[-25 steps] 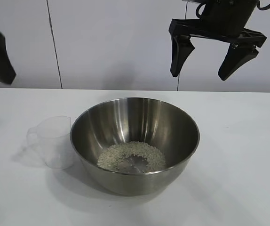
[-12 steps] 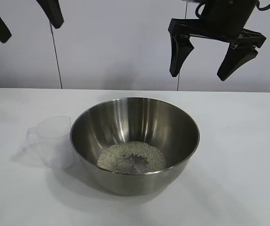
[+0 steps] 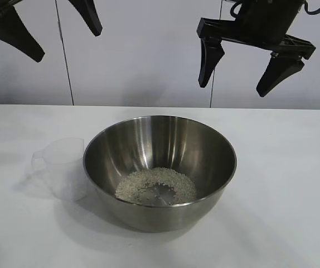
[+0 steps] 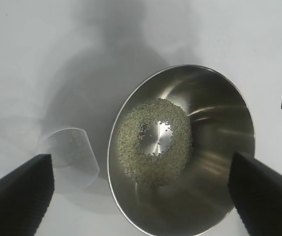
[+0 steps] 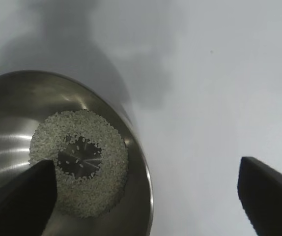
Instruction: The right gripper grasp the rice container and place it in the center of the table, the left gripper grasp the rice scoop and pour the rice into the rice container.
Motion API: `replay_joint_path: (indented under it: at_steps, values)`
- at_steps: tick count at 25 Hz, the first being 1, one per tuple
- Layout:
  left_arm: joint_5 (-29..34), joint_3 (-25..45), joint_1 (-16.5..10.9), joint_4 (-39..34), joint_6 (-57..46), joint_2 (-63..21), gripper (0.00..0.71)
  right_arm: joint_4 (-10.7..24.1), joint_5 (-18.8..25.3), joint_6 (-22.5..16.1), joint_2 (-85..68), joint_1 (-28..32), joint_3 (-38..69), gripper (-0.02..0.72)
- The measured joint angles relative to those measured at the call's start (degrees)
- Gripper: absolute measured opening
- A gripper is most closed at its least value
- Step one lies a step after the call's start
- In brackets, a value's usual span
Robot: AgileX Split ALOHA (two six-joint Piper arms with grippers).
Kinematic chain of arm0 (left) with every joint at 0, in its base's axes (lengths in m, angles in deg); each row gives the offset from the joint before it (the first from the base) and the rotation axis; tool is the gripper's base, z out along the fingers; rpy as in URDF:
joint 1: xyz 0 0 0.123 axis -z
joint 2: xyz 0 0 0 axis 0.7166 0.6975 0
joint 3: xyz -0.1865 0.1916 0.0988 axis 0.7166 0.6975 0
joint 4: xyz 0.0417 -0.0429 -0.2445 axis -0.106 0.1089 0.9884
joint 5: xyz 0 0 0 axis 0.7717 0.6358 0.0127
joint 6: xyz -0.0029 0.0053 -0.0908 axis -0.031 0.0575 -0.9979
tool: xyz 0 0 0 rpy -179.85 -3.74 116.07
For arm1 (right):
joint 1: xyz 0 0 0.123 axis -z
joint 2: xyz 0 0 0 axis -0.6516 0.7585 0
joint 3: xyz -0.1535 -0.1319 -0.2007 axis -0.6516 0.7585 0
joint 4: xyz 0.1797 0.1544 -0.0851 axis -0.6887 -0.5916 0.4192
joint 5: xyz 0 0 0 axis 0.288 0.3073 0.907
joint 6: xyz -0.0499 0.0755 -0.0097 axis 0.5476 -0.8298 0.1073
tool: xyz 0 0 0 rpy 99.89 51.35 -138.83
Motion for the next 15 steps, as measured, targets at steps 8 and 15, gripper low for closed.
replay_joint_path:
  at_steps: [8,15]
  values:
    - [-0.3,0.0,0.0,0.0,0.0,0.0,0.694,-0.05,-0.52,-0.67,0.0,0.0,0.0,0.692]
    - [-0.3,0.0,0.0,-0.11,0.0,0.0,0.694,-0.05,-1.46,-1.31,0.0,0.0,0.0,0.692]
